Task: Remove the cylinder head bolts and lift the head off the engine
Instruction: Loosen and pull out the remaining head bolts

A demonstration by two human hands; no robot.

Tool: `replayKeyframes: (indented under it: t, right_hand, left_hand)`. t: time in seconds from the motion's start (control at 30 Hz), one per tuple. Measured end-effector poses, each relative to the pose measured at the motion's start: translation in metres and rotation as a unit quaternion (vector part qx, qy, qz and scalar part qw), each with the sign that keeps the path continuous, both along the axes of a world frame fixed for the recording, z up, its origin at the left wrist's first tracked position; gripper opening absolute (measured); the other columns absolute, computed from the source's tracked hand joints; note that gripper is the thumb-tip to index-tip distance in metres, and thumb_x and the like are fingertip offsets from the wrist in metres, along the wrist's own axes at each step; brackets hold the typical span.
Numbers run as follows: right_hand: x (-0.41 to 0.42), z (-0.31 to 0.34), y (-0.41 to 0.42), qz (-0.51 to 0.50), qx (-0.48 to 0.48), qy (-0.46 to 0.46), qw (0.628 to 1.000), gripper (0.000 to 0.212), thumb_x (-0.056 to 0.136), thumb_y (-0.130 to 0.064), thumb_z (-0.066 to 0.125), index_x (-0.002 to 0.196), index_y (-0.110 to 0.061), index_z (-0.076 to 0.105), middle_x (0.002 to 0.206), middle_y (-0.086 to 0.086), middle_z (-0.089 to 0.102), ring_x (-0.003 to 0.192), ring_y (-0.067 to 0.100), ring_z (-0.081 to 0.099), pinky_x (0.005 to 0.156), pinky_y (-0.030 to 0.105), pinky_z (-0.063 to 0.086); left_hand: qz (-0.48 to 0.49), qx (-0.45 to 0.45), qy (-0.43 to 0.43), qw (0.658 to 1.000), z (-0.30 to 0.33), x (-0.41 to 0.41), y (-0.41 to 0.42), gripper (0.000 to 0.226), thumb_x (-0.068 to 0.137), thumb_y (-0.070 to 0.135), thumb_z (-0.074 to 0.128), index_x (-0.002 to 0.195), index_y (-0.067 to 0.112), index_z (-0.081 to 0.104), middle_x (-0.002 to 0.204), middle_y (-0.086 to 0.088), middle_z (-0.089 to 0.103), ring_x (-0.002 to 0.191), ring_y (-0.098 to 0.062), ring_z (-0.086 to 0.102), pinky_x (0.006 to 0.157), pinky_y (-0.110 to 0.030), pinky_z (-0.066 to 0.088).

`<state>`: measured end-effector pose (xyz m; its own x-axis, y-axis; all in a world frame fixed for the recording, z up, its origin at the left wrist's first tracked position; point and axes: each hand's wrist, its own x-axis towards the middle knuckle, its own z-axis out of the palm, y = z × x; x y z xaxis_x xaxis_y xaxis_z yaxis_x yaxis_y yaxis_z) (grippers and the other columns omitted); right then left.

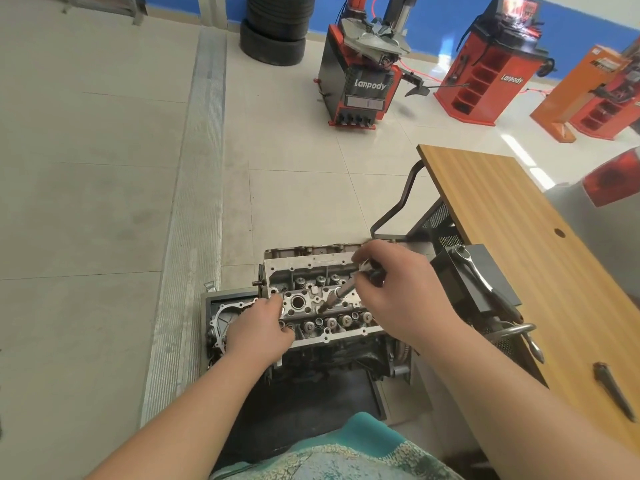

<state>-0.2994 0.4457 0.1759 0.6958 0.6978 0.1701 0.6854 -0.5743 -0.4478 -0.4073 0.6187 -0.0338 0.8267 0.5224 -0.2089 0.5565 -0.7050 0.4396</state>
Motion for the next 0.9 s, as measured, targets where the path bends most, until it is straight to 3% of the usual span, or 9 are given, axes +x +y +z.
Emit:
replayKeyframes:
  t: [0.1,0.23,0.33,0.47,0.57,0.63,0.73,0.8,0.9]
  right_hand:
    - [0.009,-0.014,-0.012,-0.009,-0.017,0.01,1.0,0.016,0.09,-0.014,0.069,0.102,-0.024,0.07,0.089,-0.016,0.063,0.082,0.006,0.06,0.07,0.023,0.047]
    - [0.02,-0.029,-0.025,-0.005,-0.026,0.036,0.999,0.018,0.091,-0.012,0.069,0.104,-0.025,0.07,0.088,-0.027,0.056,0.082,-0.002,0.057,0.071,0.015,0.041]
    - [0.028,-0.034,-0.029,0.033,-0.025,0.047,0.998,0.019,0.093,-0.012,0.069,0.109,-0.022,0.071,0.096,-0.02,0.062,0.083,0.003,0.058,0.076,0.012,0.041]
    - [0.034,-0.04,-0.025,0.113,0.0,0.045,0.993,0.019,0.093,-0.007,0.069,0.111,-0.014,0.071,0.106,-0.004,0.07,0.084,0.014,0.064,0.075,0.022,0.051]
    - [0.035,-0.048,-0.02,0.164,-0.015,0.05,0.985,0.019,0.097,-0.008,0.066,0.115,-0.011,0.07,0.107,0.002,0.069,0.084,0.023,0.066,0.074,0.039,0.058]
    - [0.036,-0.056,-0.016,0.189,-0.015,0.049,0.981,0.019,0.097,-0.006,0.065,0.115,-0.008,0.069,0.106,0.007,0.067,0.084,0.03,0.066,0.071,0.045,0.056]
    - [0.04,-0.063,-0.012,0.222,-0.013,0.032,0.974,0.022,0.094,-0.002,0.064,0.115,-0.006,0.069,0.102,0.011,0.065,0.079,0.037,0.063,0.063,0.045,0.054]
    - [0.044,-0.065,-0.01,0.243,-0.019,0.014,0.97,0.025,0.092,0.0,0.065,0.115,-0.006,0.069,0.099,0.012,0.064,0.076,0.037,0.062,0.06,0.043,0.052]
    - [0.051,-0.072,-0.006,0.254,-0.033,0.016,0.967,0.035,0.091,0.002,0.065,0.125,-0.008,0.068,0.105,0.012,0.064,0.081,0.038,0.063,0.064,0.044,0.052]
  left_hand:
    - [0.032,-0.008,-0.035,0.999,-0.005,-0.006,-0.01,0.024,0.089,0.041,0.063,0.106,0.03,0.049,0.089,0.013,0.049,0.076,-0.011,0.054,0.054,-0.031,0.043]
    - [0.085,-0.056,-0.062,0.993,-0.007,-0.01,-0.016,0.024,0.09,0.037,0.068,0.084,0.032,0.045,0.085,0.012,0.053,0.07,-0.011,0.055,0.059,-0.037,0.055]
    - [0.121,-0.062,-0.092,0.987,-0.002,-0.011,-0.024,0.02,0.092,0.032,0.071,0.083,0.03,0.053,0.086,0.013,0.054,0.077,-0.014,0.056,0.063,-0.037,0.055]
    - [0.108,-0.034,-0.213,0.971,0.006,-0.005,-0.039,0.011,0.09,0.014,0.076,0.098,0.021,0.072,0.1,0.013,0.059,0.103,-0.012,0.053,0.088,-0.032,0.047]
    - [0.042,-0.135,-0.258,0.956,0.019,0.007,-0.054,0.035,0.093,0.01,0.074,0.124,0.026,0.073,0.121,0.027,0.06,0.122,0.002,0.054,0.106,-0.019,0.042]
    - [0.02,-0.201,-0.254,0.946,0.028,0.017,-0.067,0.043,0.094,0.016,0.071,0.13,0.041,0.069,0.12,0.035,0.062,0.119,0.004,0.059,0.1,-0.01,0.043]
    - [0.052,-0.212,-0.211,0.953,0.036,0.031,-0.079,0.03,0.09,0.046,0.052,0.109,0.068,0.056,0.102,0.032,0.065,0.09,0.001,0.063,0.069,-0.011,0.046]
    - [0.084,-0.211,-0.202,0.953,0.034,0.036,-0.082,0.023,0.09,0.049,0.045,0.101,0.068,0.054,0.099,0.031,0.067,0.087,0.0,0.065,0.066,-0.019,0.049]
    - [0.117,-0.231,-0.2,0.945,0.031,0.041,-0.084,0.027,0.098,0.028,0.054,0.101,0.054,0.058,0.095,0.024,0.07,0.088,0.0,0.067,0.072,-0.034,0.058]
